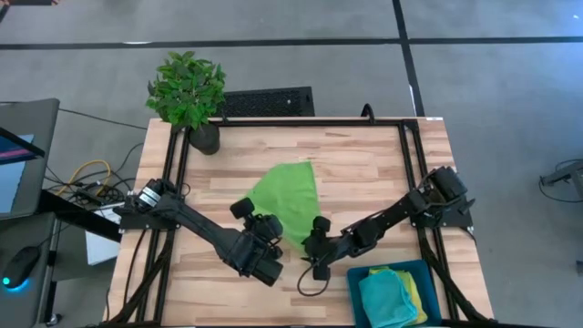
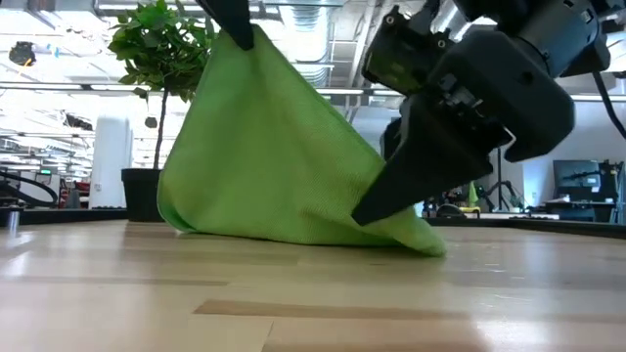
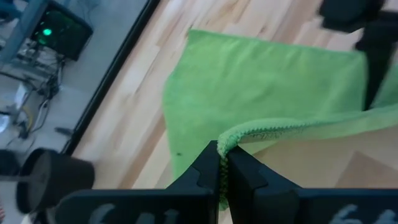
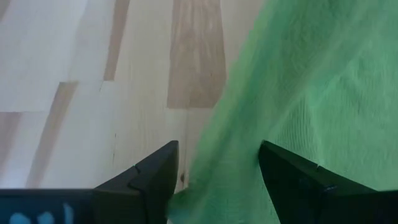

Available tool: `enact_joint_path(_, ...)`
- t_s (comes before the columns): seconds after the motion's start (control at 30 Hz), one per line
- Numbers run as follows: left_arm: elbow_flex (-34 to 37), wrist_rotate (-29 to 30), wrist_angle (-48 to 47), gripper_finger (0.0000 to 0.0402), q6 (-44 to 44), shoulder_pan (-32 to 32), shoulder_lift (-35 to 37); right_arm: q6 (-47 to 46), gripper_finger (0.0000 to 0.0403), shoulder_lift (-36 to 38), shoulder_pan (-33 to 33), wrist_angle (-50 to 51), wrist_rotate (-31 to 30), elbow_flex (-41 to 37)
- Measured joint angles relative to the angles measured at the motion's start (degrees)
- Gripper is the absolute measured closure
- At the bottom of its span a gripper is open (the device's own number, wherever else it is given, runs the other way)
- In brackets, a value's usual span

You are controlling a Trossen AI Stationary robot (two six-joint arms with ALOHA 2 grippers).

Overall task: Fold microfiber towels
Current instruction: Fold the green towel

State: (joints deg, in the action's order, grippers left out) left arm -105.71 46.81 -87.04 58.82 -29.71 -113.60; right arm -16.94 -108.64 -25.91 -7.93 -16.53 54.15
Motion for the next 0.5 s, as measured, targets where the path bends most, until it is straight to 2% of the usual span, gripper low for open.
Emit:
enact_joint_path(0.33, 0.0, 0.3, -3.0, 0.04, 2.4, 0.0, 0.0, -7.8, 0.0159, 1.6, -0.3, 7.9, -0.3, 0.0)
enact_joint_path(0.5, 0.0, 0.3, -3.1, 0.0401, 2.4, -0.6, 0.0, -10.9, 0.0159, 5.8, -1.1, 16.3, -5.4, 0.0)
